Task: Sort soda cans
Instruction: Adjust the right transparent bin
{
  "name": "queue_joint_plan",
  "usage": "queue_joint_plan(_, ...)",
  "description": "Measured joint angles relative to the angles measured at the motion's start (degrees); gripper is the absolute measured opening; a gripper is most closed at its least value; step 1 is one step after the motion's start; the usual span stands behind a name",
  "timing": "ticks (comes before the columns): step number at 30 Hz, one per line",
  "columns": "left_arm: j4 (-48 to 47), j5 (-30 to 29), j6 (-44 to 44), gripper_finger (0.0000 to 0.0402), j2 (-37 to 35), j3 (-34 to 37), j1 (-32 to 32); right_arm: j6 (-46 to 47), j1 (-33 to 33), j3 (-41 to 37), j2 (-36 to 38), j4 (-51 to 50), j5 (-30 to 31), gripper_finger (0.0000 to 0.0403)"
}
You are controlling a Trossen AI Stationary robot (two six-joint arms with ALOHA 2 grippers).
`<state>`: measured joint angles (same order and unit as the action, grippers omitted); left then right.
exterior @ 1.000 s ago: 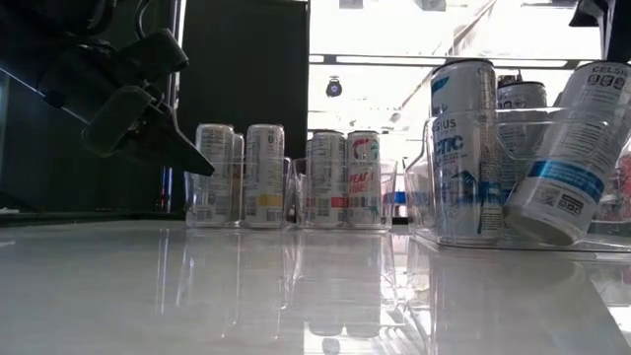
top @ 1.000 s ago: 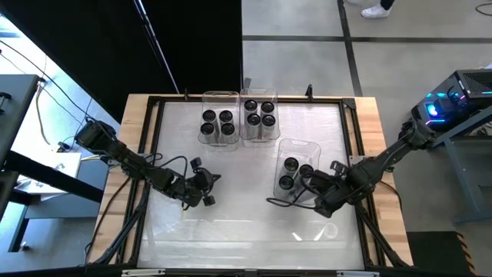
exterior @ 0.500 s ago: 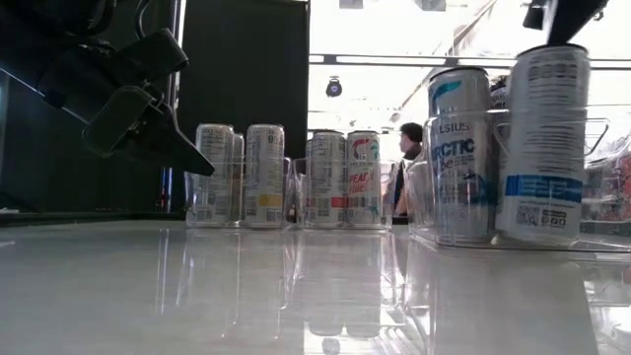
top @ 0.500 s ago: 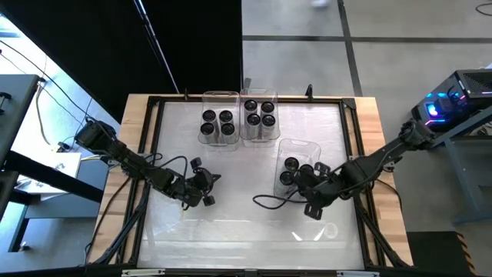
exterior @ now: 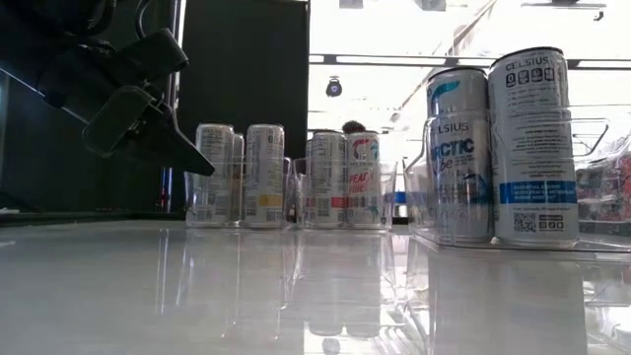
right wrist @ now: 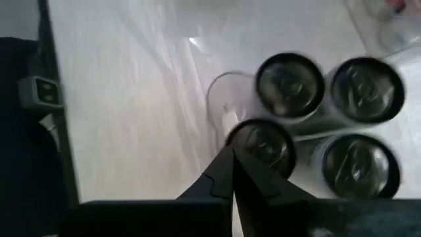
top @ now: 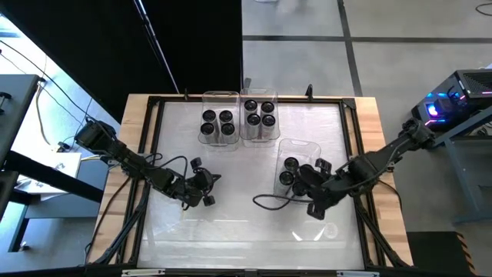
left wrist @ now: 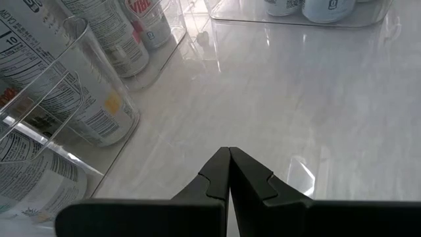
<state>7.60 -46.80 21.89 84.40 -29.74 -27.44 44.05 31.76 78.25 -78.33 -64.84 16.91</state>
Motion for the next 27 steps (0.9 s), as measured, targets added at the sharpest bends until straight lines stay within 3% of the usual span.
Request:
queue_joint_plan(7, 0.0, 0.2, 0.0, 0.0000, 0.0, 0.0, 0.0, 12.7, 6.5, -5.6, 0.0, -0.7, 1.2, 0.0018)
queue_joint_plan(10, 0.0, 0.2, 0.3, 0.0000, 0.0, 0.0, 0.0, 17.6, 9.5, -10.7, 0.0, 2.4, 1.1, 0.0062)
queue_joint_plan(14, 0.0, 0.2, 0.4, 0.0000, 0.0, 0.0, 0.0, 13.8, 12.3, -17.6, 0.0, 12.1, 1.3, 0.0130)
queue_joint_plan(17, 0.2, 0.2, 0.4, 0.0000, 0.0, 0.0, 0.0, 13.2, 12.7, -21.7, 0.0, 15.4, 3.0, 0.0154)
queue_joint_plan(20, 1.1, 0.3, 0.4, 0.0000, 0.0, 0.0, 0.0, 13.9, 12.6, -23.4, 0.3, 16.4, 4.6, 0.0152)
queue_joint_plan(27, 3.1, 1.7, -0.6, 0.0000, 0.0, 0.0, 0.0, 5.5, 11.6, -23.4, -0.1, 16.9, 7.4, 0.0115)
